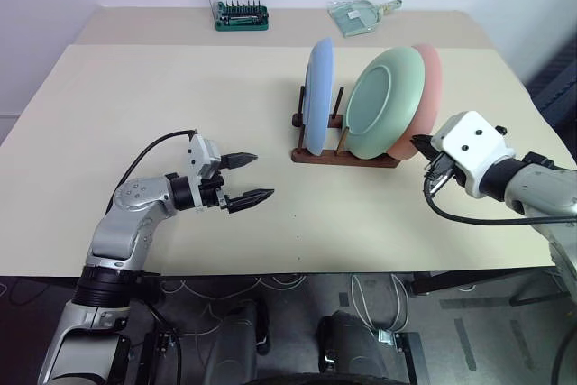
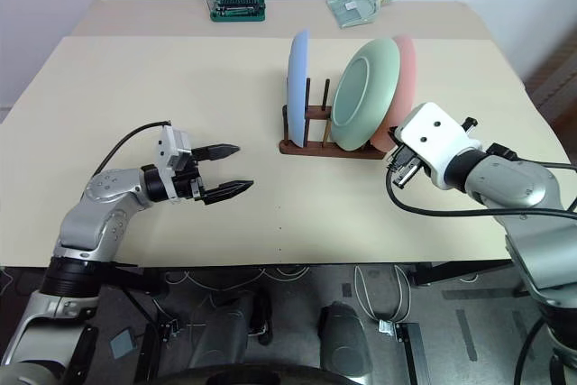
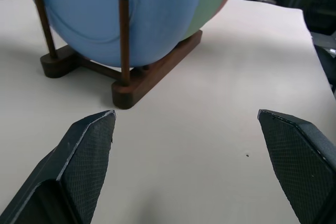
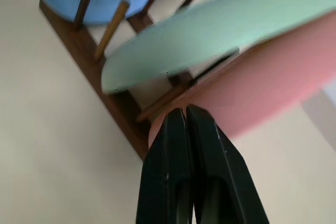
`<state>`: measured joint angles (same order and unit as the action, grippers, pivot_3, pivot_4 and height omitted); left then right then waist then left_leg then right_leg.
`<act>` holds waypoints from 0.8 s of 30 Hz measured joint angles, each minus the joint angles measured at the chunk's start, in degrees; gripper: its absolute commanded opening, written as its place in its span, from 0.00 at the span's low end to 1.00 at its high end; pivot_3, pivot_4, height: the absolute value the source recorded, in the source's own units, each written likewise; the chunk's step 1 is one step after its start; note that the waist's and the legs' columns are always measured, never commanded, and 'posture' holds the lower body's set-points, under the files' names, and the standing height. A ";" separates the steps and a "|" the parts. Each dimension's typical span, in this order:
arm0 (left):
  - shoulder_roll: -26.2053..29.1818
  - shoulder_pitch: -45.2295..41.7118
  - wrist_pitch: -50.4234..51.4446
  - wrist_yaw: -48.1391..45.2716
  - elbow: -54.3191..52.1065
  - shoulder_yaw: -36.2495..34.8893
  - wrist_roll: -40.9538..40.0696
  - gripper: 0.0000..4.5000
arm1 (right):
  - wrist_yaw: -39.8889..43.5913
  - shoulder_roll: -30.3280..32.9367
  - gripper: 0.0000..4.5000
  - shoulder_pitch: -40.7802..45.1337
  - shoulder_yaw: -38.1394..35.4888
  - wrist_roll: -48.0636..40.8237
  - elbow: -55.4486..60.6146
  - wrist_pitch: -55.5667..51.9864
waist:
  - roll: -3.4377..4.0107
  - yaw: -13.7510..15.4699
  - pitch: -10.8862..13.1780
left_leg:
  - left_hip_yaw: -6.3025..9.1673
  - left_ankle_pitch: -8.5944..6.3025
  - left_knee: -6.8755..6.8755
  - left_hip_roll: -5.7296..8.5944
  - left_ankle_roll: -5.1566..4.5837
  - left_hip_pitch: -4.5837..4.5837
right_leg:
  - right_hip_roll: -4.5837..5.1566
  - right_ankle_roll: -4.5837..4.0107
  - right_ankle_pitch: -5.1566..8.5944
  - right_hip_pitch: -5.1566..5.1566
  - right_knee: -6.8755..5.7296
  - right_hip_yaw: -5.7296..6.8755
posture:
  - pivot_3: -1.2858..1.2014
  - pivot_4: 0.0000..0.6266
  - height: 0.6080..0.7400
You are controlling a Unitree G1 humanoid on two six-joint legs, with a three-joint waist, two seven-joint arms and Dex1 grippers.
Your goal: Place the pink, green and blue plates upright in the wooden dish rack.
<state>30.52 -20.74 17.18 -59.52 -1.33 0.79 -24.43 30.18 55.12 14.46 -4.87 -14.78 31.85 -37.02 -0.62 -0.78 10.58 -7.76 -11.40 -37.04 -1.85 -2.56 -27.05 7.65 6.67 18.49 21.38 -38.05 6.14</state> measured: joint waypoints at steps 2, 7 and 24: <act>-0.01 0.44 0.01 0.34 -0.25 -0.03 0.00 1.00 | 0.52 -0.97 0.01 1.68 1.28 0.34 -0.39 0.68 | 0.00 0.02 0.00 | 0.00 0.00 0.00 0.00 0.00 0.00 | 0.00 0.00 0.00 0.00 -0.01 0.00 | 0.52 0.24 0.97; 0.03 1.12 0.04 1.14 -1.28 -0.13 -0.02 1.00 | 1.93 -2.62 0.01 3.91 2.94 1.03 -0.67 1.34 | 0.00 0.10 0.00 | 0.00 0.00 -0.02 0.01 0.00 -0.01 | 0.01 0.00 0.00 -0.01 0.00 0.00 | 0.52 0.24 0.97; -0.85 1.91 0.06 2.22 -1.63 0.06 -0.03 1.00 | 5.38 -4.60 0.01 4.64 2.31 -0.14 3.13 0.94 | 0.00 0.07 0.00 | 0.00 0.00 -0.03 0.01 0.00 0.01 | 0.00 0.00 0.00 -0.03 -0.02 0.00 | 0.52 0.24 0.97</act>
<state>29.67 -18.83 17.23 -57.30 -2.96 0.85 -24.46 35.56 50.52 19.09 -2.56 -14.92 34.98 -36.08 -0.62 -0.71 10.58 -7.75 -11.40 -37.07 -1.85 -2.56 -27.04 7.65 6.67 18.49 21.36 -38.08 6.14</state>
